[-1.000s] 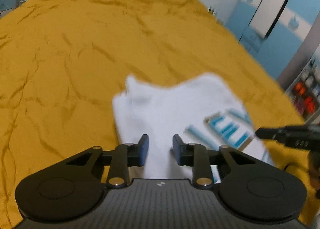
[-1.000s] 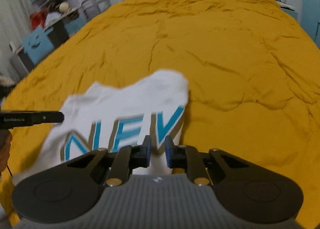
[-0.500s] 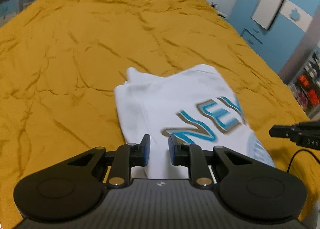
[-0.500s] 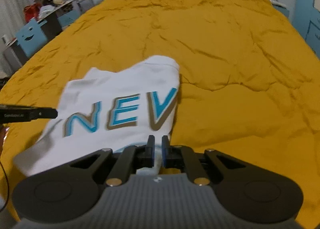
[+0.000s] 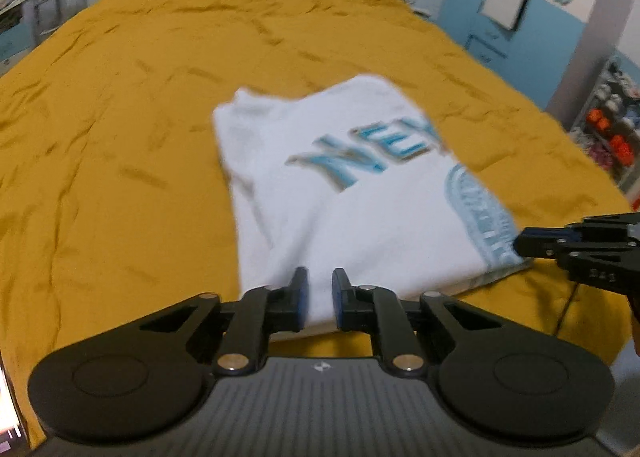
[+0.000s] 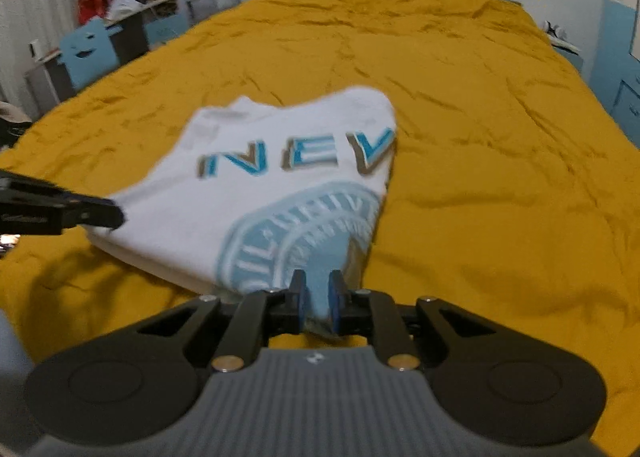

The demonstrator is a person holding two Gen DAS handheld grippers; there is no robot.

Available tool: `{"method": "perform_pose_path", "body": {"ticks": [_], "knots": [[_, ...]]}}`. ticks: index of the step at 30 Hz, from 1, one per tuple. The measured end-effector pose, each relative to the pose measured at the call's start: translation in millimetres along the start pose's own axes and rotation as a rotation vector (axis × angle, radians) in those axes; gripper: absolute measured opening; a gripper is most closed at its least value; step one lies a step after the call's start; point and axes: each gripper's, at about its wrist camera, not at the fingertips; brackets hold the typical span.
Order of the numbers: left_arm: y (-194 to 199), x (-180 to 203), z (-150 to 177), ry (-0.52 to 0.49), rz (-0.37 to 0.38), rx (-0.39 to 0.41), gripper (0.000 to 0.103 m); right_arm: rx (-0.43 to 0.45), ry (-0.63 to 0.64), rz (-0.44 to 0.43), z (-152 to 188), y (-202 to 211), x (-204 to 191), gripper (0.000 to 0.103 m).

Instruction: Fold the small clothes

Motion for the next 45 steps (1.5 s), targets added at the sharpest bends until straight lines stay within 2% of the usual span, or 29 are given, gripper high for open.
{"method": "perform_pose_path", "body": {"ticks": [3, 9, 15, 16, 19, 21, 23, 24, 26, 27, 29, 30, 32, 34, 37, 39, 41, 45], "knots": [[-10, -4, 18, 0.024, -0.019, -0.039, 0.010, -0.012, 0.030, 0.014, 15, -9, -2, 0.007], [-25, -4, 36, 0.011, -0.040, -0.030, 0.008, -0.011, 0.002, 0.029, 39, -24, 4, 0.007], [-16, -5, 26, -0.010, -0.036, -0.024, 0.008, -0.042, 0.007, 0.039, 24, -23, 1, 0.007], [-10, -3, 23, -0.013, -0.036, -0.008, 0.009, -0.056, -0.001, 0.037, 17, -20, 1, 0.008], [14, 4, 9, -0.033, -0.035, 0.063, 0.012, -0.057, -0.014, 0.025, -5, 1, 3, 0.023], [33, 12, -2, -0.046, -0.040, 0.126, 0.021, -0.022, -0.002, 0.032, -20, 19, 1, 0.029], [52, 20, -13, -0.066, -0.060, 0.193, 0.029, 0.023, 0.000, 0.046, -34, 39, -2, 0.045], [61, 25, -17, -0.082, -0.081, 0.229, 0.031, 0.045, 0.001, 0.047, -40, 48, -3, 0.047], [78, 37, -26, -0.116, -0.126, 0.290, 0.046, 0.092, 0.014, 0.060, -49, 68, -9, 0.058], [85, 41, -28, -0.125, -0.135, 0.318, 0.051, 0.112, 0.023, 0.070, -52, 76, -13, 0.062], [99, 47, -31, -0.125, -0.152, 0.362, 0.067, 0.148, 0.041, 0.084, -55, 91, -22, 0.076], [106, 50, -31, -0.117, -0.163, 0.386, 0.072, 0.167, 0.050, 0.081, -55, 100, -27, 0.079], [115, 56, -29, -0.103, -0.191, 0.436, 0.090, 0.199, 0.060, 0.086, -53, 112, -36, 0.081], [122, 62, -22, -0.090, -0.234, 0.488, 0.094, 0.231, 0.059, 0.099, -48, 122, -44, 0.081], [127, 73, -7, -0.111, -0.319, 0.554, 0.095, 0.275, 0.090, 0.144, -32, 129, -61, 0.081], [127, 77, 0, -0.109, -0.347, 0.539, 0.096, 0.295, 0.100, 0.185, -19, 133, -72, 0.082], [127, 76, 7, -0.072, -0.334, 0.507, 0.096, 0.319, 0.117, 0.236, -5, 136, -82, 0.082], [118, 75, 19, -0.025, -0.322, 0.407, 0.096, 0.303, 0.117, 0.230, 17, 136, -88, 0.082]]}}
Point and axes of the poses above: each gripper's, at about its wrist camera, not at the fingertips, and y roughly against the way its jaws point, x to its right, z to its underside, and after that the axes turned 9 degrees about x, right-handed
